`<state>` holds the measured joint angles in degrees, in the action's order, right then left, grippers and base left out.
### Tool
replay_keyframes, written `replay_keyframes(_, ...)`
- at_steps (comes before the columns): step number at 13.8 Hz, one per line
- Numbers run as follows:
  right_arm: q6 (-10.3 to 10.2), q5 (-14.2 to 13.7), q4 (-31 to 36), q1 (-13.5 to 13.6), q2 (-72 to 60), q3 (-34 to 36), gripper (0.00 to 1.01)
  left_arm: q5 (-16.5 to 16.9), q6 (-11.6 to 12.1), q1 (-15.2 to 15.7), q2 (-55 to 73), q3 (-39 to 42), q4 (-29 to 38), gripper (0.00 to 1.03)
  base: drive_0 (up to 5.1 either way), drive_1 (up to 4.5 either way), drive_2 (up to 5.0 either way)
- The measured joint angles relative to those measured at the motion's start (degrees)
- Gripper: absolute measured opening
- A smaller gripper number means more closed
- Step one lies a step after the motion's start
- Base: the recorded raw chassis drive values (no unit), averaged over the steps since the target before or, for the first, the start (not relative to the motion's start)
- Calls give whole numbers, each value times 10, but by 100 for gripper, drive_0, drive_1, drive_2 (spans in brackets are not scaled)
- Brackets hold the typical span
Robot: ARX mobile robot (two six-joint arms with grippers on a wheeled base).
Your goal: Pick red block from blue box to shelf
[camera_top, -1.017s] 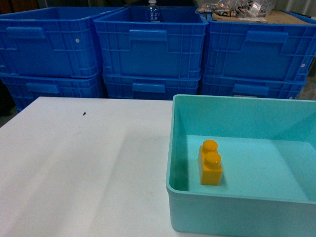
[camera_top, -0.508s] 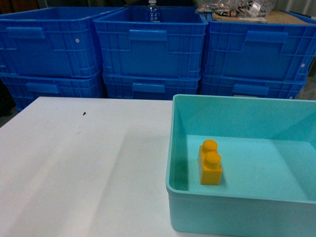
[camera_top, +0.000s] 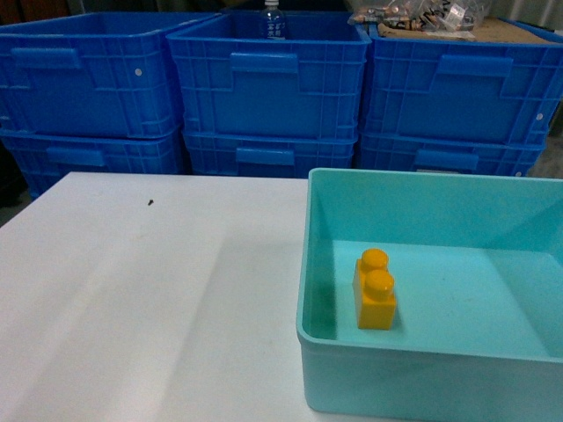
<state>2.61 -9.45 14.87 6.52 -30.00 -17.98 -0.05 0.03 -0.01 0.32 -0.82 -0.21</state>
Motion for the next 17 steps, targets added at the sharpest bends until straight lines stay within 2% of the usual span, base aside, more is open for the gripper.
replay_keyframes(1,0,-13,10,2,-9,2,28,0,0,0,0,0,0,98,0,0,0)
replay_keyframes(3,0,-9,39,-26,-38,3,28,0,0,0,0,0,0,98,0,0,0)
replay_keyframes(6,-2,42,71,-119,-85,7,28,0,0,0,0,0,0,98,0,0,0)
replay_keyframes(7,-2,49,70,-134,-84,8,28,0,0,0,0,0,0,98,0,0,0)
replay_keyframes(8,-3,52,65,-132,-74,8,28,0,0,0,0,0,0,98,0,0,0)
replay_keyframes(11,-12,50,42,-94,-45,14,28,0,0,0,0,0,0,98,0,0,0)
replay_keyframes(17,-18,45,37,-91,-40,18,28,0,0,0,0,0,0,98,0,0,0)
